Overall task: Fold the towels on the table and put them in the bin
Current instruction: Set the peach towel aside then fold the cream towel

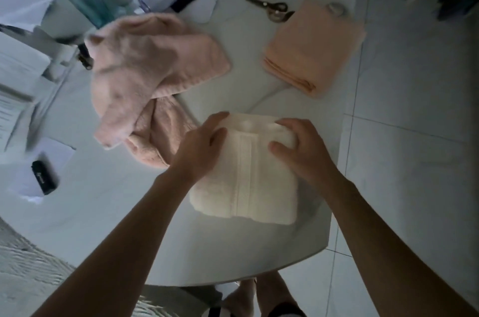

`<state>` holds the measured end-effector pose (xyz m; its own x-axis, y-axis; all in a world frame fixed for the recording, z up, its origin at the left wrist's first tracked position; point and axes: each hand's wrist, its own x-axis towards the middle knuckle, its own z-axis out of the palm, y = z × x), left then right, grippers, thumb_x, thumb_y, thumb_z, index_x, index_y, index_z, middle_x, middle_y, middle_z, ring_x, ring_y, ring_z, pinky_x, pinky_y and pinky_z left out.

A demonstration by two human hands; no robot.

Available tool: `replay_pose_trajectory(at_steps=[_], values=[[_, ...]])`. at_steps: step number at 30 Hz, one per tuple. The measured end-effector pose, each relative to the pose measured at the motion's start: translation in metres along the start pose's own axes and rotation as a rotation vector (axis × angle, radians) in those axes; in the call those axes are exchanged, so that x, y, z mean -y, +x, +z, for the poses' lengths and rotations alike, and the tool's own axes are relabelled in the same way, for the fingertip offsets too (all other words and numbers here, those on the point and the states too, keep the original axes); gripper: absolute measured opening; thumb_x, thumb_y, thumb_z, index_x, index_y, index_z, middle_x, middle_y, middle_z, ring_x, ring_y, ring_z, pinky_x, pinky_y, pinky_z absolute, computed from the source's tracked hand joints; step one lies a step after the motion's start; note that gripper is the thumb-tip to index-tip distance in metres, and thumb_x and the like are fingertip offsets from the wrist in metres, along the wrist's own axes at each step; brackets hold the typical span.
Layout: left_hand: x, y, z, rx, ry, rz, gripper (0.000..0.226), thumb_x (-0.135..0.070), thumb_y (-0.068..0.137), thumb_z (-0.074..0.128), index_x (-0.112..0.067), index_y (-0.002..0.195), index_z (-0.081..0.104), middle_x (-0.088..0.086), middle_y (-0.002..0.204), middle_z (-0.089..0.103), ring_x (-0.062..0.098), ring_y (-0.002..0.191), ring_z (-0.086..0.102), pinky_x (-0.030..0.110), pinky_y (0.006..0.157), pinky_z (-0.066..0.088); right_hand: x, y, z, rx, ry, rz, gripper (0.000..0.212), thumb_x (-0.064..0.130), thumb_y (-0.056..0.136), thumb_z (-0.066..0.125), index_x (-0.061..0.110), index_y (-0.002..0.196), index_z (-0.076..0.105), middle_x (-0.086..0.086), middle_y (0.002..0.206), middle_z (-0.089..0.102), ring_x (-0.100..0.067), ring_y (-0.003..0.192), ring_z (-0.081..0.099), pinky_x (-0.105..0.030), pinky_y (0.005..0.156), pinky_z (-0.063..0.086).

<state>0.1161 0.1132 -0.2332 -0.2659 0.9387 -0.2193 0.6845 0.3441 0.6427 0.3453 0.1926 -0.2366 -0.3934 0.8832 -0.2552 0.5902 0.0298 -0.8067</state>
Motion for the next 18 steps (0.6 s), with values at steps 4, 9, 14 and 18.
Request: replay_pose_trajectory(at_steps=[4,9,14,18], values=[[0.006,0.009,-0.011,-0.069,0.090,0.217,0.022,-0.031,0.095,0.059,-0.014,0.104,0.069,0.008,0.124,0.060,0.023,0.110,0.062,0.038,0.093,0.052,-0.012,0.004,-0.011,-0.033,-0.112,-0.148,0.025,0.033,0.082,0.073,0.036,0.098,0.055,0.011,0.108,0.051,0.008,0.090,0.053,-0.021,0.081,0.046],[0.000,0.019,-0.021,0.127,0.215,0.446,0.043,-0.048,0.077,0.074,-0.014,0.103,0.071,0.007,0.142,0.056,0.030,0.126,0.051,0.044,0.099,0.047,-0.002,0.020,-0.015,-0.063,-0.137,-0.276,0.010,0.022,0.089,0.068,0.021,0.098,0.062,0.005,0.104,0.058,-0.002,0.084,0.056,-0.028,0.078,0.054],[-0.003,0.033,-0.024,0.100,0.246,0.545,0.036,-0.038,0.093,0.055,-0.004,0.094,0.069,0.005,0.106,0.072,0.026,0.100,0.067,0.039,0.090,0.050,-0.001,0.012,-0.017,-0.065,-0.185,-0.342,0.030,0.045,0.084,0.063,0.020,0.100,0.059,0.002,0.121,0.052,-0.004,0.094,0.056,-0.015,0.073,0.050],[-0.009,0.036,-0.024,0.041,0.245,0.512,0.036,-0.035,0.100,0.046,-0.003,0.092,0.062,0.003,0.079,0.066,0.023,0.073,0.064,0.036,0.077,0.050,-0.006,0.005,-0.022,0.028,-0.227,-0.268,0.030,0.044,0.083,0.070,0.021,0.102,0.065,0.006,0.122,0.054,-0.007,0.097,0.059,-0.019,0.074,0.051]])
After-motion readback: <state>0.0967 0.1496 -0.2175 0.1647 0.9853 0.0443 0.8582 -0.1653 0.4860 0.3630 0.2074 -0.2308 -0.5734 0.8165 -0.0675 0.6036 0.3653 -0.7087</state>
